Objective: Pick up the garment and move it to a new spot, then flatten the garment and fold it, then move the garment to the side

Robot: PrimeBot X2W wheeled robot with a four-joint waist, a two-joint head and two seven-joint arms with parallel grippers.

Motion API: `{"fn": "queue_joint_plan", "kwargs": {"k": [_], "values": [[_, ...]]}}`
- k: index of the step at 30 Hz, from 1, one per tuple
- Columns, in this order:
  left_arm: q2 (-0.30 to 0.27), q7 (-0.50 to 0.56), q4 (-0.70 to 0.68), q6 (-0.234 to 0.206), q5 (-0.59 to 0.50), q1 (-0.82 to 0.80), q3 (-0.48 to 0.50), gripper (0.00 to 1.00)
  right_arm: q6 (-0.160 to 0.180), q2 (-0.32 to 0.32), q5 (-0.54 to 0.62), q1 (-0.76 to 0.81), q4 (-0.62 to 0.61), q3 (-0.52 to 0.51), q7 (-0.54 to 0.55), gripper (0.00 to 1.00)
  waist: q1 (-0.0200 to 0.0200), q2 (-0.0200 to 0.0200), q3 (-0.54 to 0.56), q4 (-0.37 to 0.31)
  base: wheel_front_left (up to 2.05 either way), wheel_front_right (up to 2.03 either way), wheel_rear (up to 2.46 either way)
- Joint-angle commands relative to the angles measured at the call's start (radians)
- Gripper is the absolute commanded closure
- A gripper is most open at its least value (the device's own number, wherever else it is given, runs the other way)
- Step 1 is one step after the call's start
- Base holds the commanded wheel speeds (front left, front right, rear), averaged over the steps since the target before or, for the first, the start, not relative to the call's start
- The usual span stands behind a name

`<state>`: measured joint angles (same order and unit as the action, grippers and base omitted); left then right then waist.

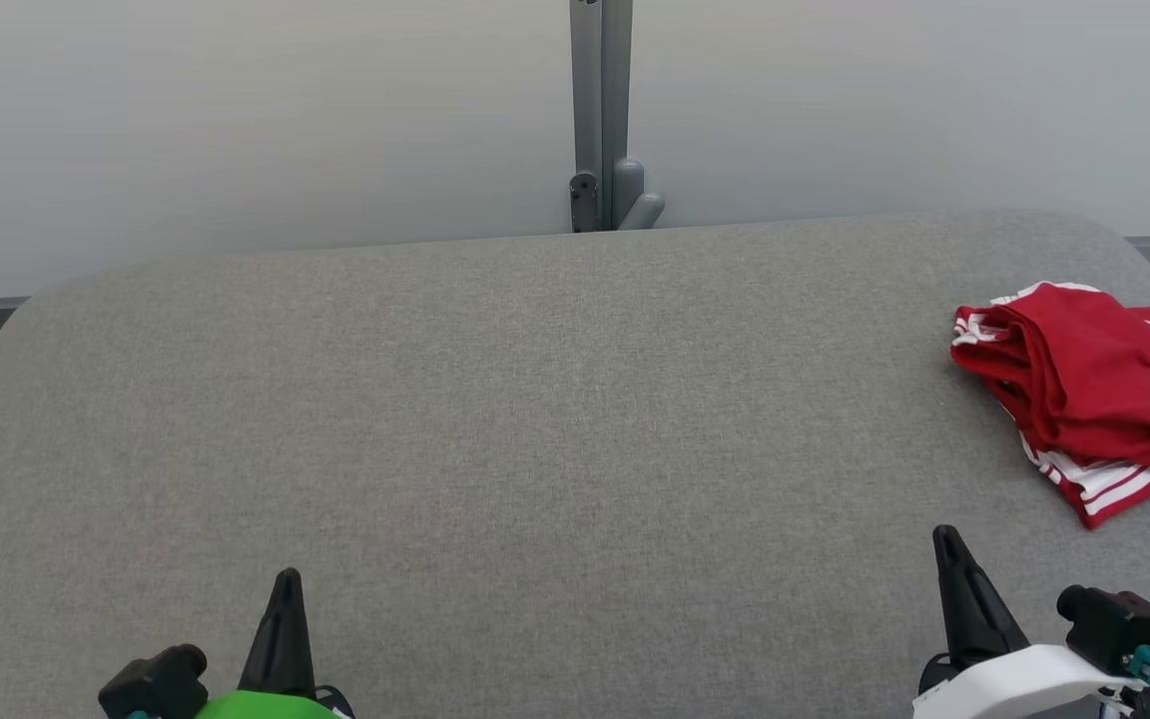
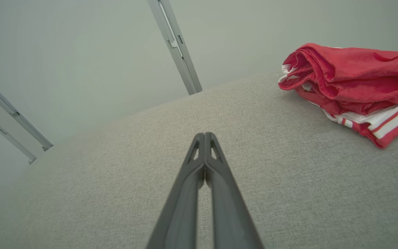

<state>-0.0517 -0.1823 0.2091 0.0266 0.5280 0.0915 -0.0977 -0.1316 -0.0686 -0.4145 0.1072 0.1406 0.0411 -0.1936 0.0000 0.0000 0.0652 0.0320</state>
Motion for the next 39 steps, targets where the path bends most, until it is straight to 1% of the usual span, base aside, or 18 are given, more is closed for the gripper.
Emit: {"fn": "queue_joint_plan", "kwargs": {"k": [1, 21, 35, 39], "values": [[-0.006, 0.007, -0.009, 0.006, 0.036, -0.036, 0.008, 1.00, 0.000, -0.007, -0.037, -0.032, -0.009, -0.007, 0.007, 1.00, 0.0000, 0.0000, -0.001, 0.000, 0.00, 0.00, 0.00], [-0.009, 0.080, 0.024, 0.034, 0.327, -0.106, 0.052, 1.00, 0.000, -0.012, -0.366, -0.095, 0.033, -0.040, 0.078, 1.00, 0.0000, 0.0000, -0.014, -0.006, 0.00, 0.00, 0.00], [-0.010, 0.125, 0.044, 0.050, 0.495, -0.148, 0.080, 1.00, 0.001, -0.012, -0.555, -0.133, 0.057, -0.065, 0.123, 1.00, 0.0000, 0.0000, -0.023, -0.011, 0.00, 0.00, 0.00], [-0.010, 0.134, 0.048, 0.053, 0.530, -0.155, 0.085, 1.00, 0.001, -0.012, -0.592, -0.140, 0.063, -0.070, 0.132, 1.00, 0.0000, 0.0000, -0.025, -0.011, 0.00, 0.00, 0.00]]}}
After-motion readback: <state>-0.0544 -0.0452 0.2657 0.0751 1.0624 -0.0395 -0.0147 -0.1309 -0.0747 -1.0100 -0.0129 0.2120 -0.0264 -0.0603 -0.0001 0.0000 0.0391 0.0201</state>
